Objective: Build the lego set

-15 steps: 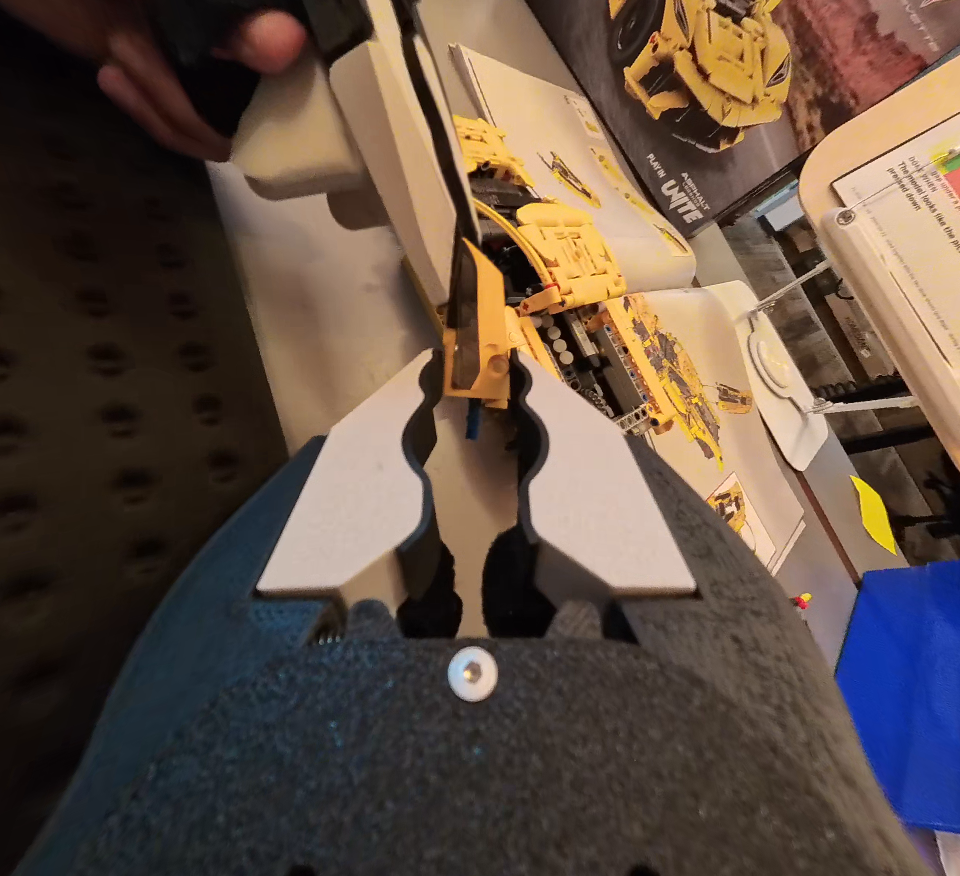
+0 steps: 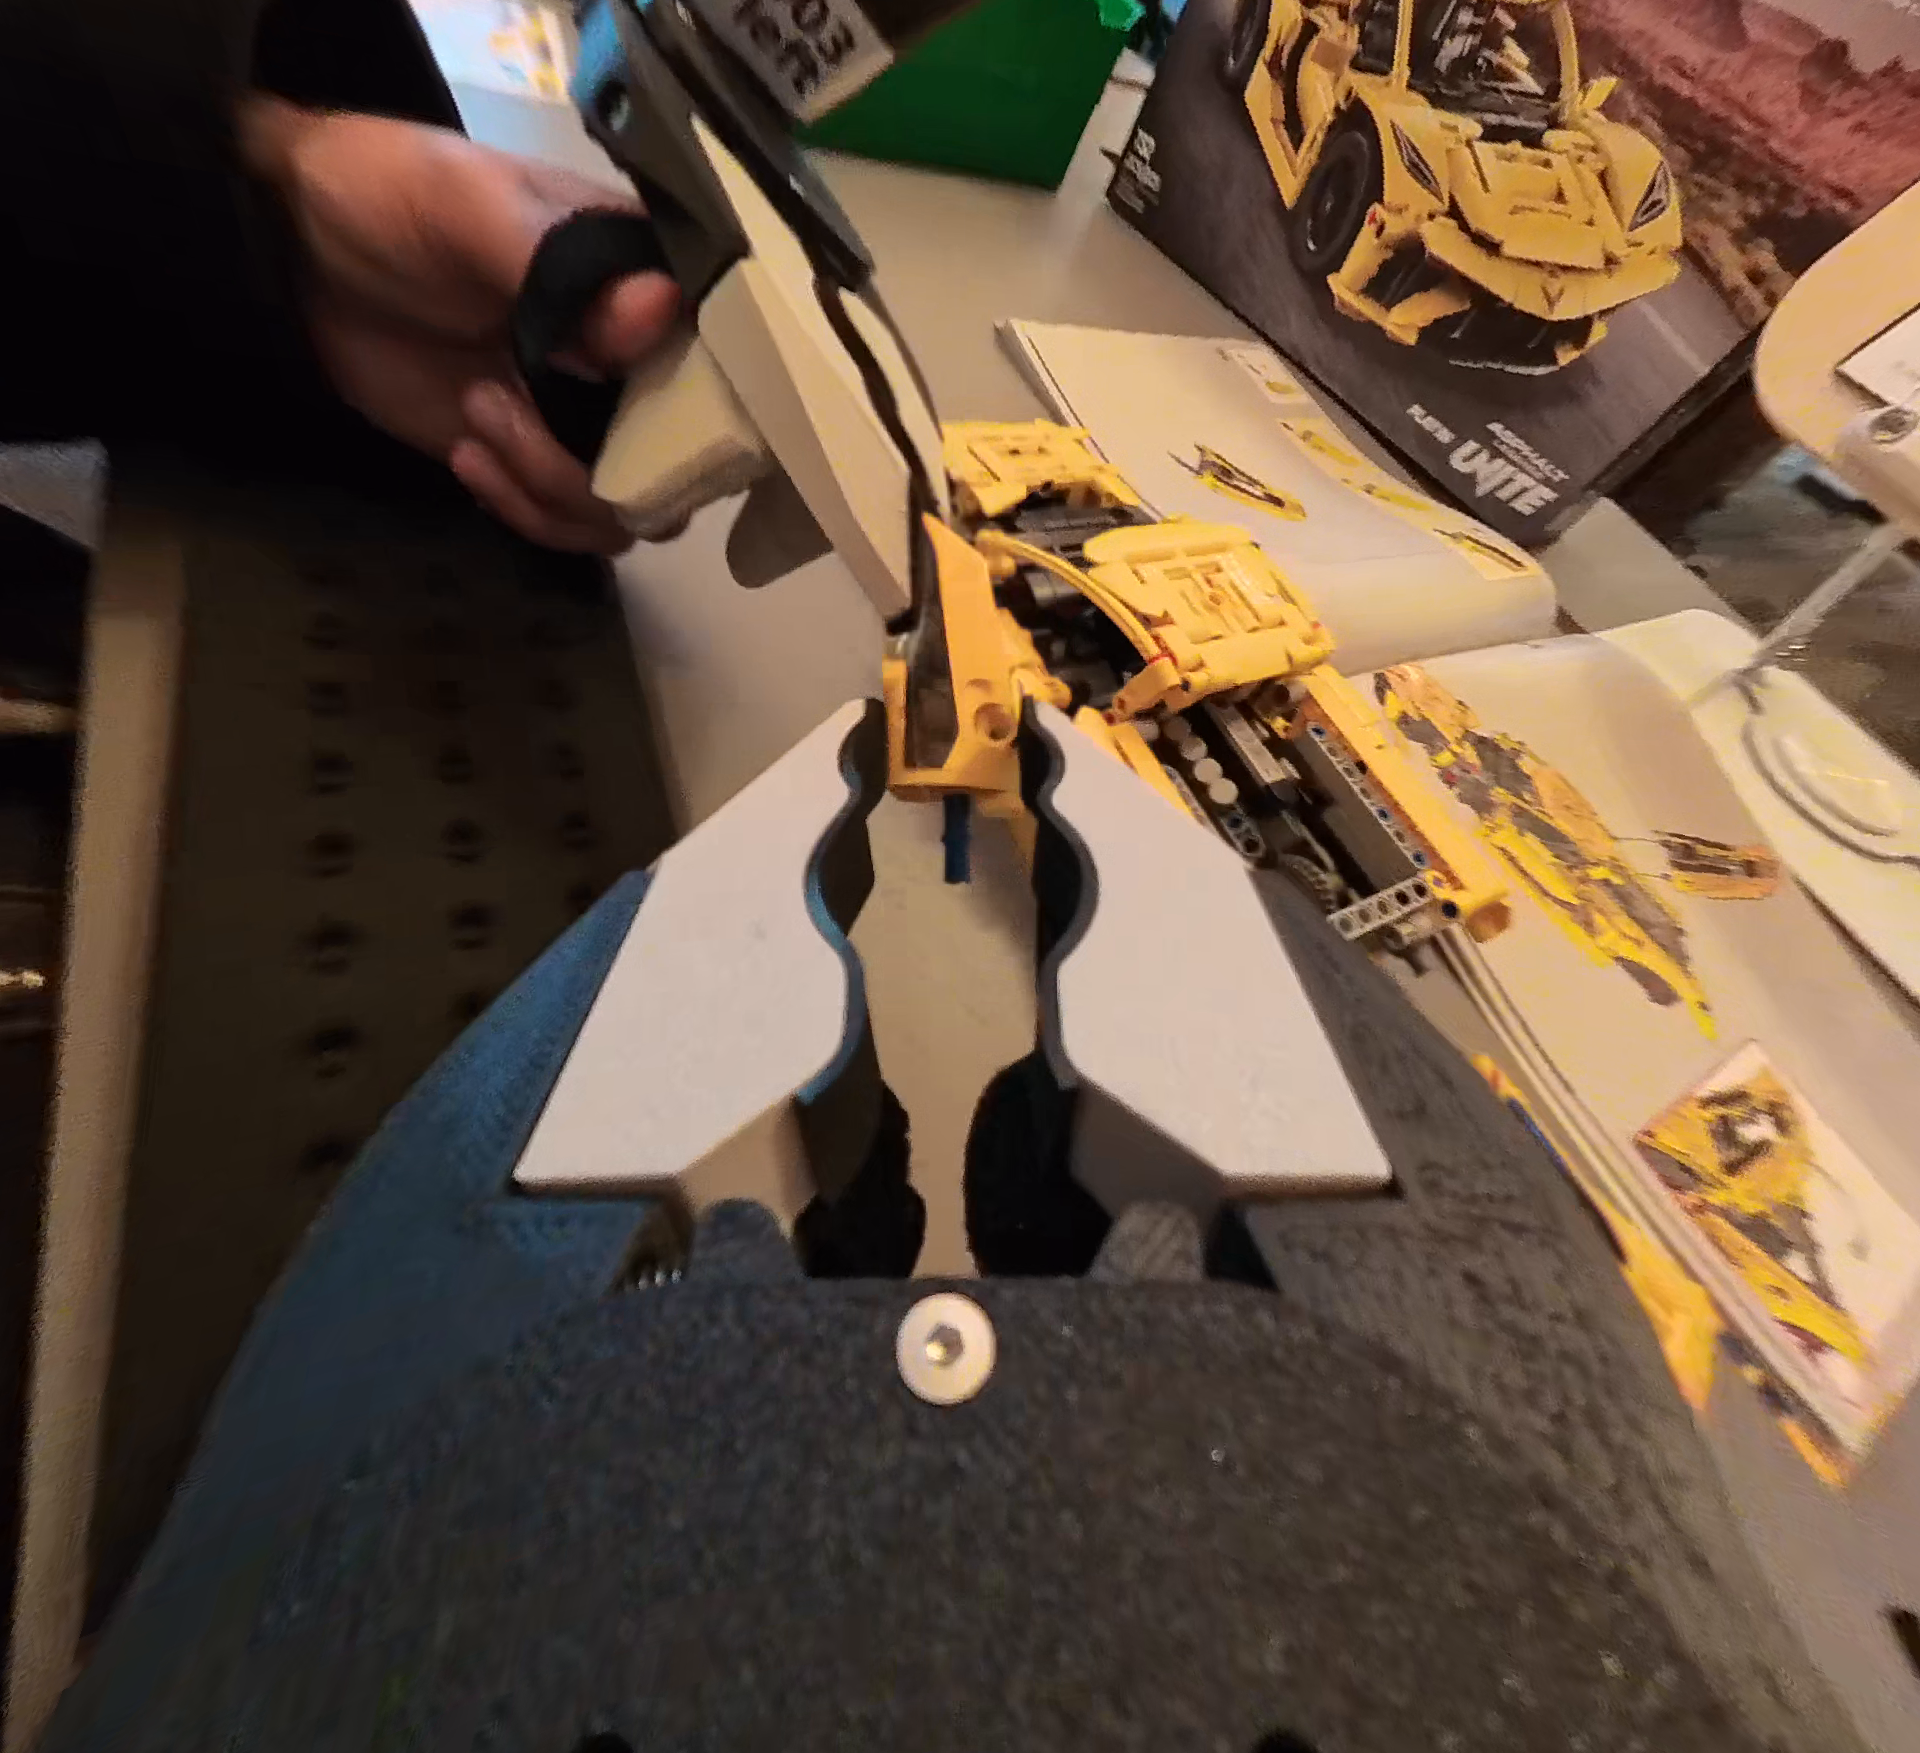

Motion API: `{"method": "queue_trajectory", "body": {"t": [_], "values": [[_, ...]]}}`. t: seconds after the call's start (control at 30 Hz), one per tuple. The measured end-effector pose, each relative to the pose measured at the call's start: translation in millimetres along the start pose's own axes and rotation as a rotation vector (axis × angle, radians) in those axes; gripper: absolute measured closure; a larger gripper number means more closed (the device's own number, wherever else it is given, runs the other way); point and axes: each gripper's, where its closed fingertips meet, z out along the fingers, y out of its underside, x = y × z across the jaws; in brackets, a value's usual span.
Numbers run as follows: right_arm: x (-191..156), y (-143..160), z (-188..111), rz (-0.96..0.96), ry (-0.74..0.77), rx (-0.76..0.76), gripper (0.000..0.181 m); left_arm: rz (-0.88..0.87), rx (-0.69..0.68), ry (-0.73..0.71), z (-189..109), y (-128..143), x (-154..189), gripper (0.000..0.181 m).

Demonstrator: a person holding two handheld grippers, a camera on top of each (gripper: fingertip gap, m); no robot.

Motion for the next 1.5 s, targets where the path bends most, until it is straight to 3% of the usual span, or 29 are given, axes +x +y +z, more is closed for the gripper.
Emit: {"method": "queue_trajectory", "body": {"t": [0.37, 0.57, 0.67, 0.73, 0.97, 1.07, 1.17, 1.27, 1.33, 1.4, 1.5], "values": [[11, 1, -6, 0.078, 0.014, 0.02, 0.156, -0.062, 0.183, 0.054, -27, -29, -1, 0.181], [6, 3, -3, 0.039, 0.015, -0.007, 0.156, -0.017, 0.074, 0.021, -9, -11, -1, 0.156], [3, 5, 0, 0.007, 0.018, -0.026, 0.156, -0.006, 0.043, 0.003, -4, -6, -2, 0.159], [2, 6, 1, -0.004, 0.023, -0.036, 0.156, -0.007, 0.037, -0.009, -3, -5, -4, 0.174], [5, 1, -1, 0.014, 0.035, 0.004, 0.156, -0.034, 0.044, -0.016, -5, -5, -6, 0.176], [12, -7, -8, 0.153, 0.062, 0.133, 0.15, -0.056, 0.102, 0.009, -8, -14, -4, 0.176], [19, -17, -19, 0.365, -0.004, 0.232, 0.14, -0.074, 0.13, 0.033, -11, -18, -2, 0.176], [14, -15, -13, 0.687, -0.206, 0.258, 0.128, -0.035, 0.148, 0.044, -12, -22, 3, 0.176], [-1, -21, -11, 0.814, -0.419, 0.259, 0.121, 0.005, 0.131, 0.018, -9, -20, 3, 0.177], [-8, -25, -9, 0.915, -0.544, 0.271, 0.129, 0.047, 0.11, 0.002, -6, -17, 5, 0.176], [-6, -29, -10, 0.938, -0.549, 0.302, 0.141, 0.093, 0.073, -0.001, -1, -12, 9, 0.176]]}}
